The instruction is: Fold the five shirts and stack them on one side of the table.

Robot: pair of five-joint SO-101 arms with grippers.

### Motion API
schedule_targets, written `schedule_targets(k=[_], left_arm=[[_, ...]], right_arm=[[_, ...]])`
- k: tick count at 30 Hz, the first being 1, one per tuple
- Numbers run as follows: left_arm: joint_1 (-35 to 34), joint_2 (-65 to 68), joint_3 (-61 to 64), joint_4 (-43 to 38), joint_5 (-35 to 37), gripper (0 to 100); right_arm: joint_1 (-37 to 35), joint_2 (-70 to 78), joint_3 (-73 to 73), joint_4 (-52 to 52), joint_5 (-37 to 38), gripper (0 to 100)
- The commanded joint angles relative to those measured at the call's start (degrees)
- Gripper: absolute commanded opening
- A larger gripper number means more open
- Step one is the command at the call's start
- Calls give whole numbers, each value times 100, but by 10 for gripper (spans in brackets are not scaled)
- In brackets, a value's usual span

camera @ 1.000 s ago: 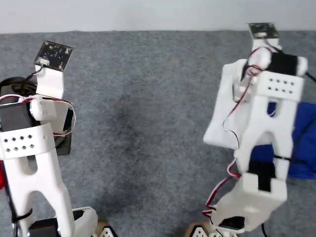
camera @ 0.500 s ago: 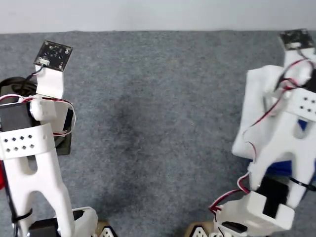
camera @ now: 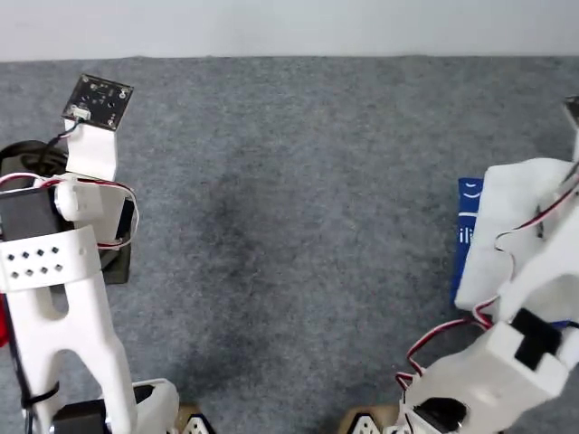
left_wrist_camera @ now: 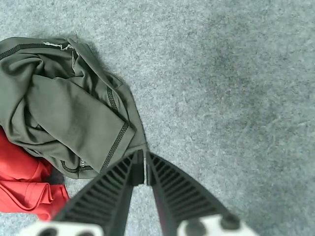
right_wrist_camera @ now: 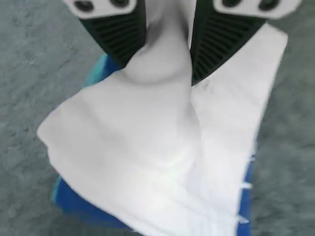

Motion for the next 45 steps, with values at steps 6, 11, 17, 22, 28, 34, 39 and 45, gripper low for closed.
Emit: schedule_targets(k=[6,11,17,22,28,34,39,45], left_arm=[[-26,-185,-31,97,-79,16],[-35,-185,-31,97,-79,16],[-26,-185,-31,97,-79,16],[-9,-185,-31,97,-79,16],[-35,-185,-31,97,-79,16],[-35,-185,-31,97,-79,16],[-35,-185,-31,97,-79,16],[-35,-149,-31,88,-79,16]], right_arm=[[180,576,-70,-708,396,225],[242,268,-193,-646,-158,294],[-48,-268,-193,233,-290,105],[-295,-40,-176,532,-290,45],[-189,-66,-202,-180,-290,9],[303,66,-193,-1385,-255,43],[725,171,-211,-1982,-290,240],[514,-286,-202,-1437,-360,156]])
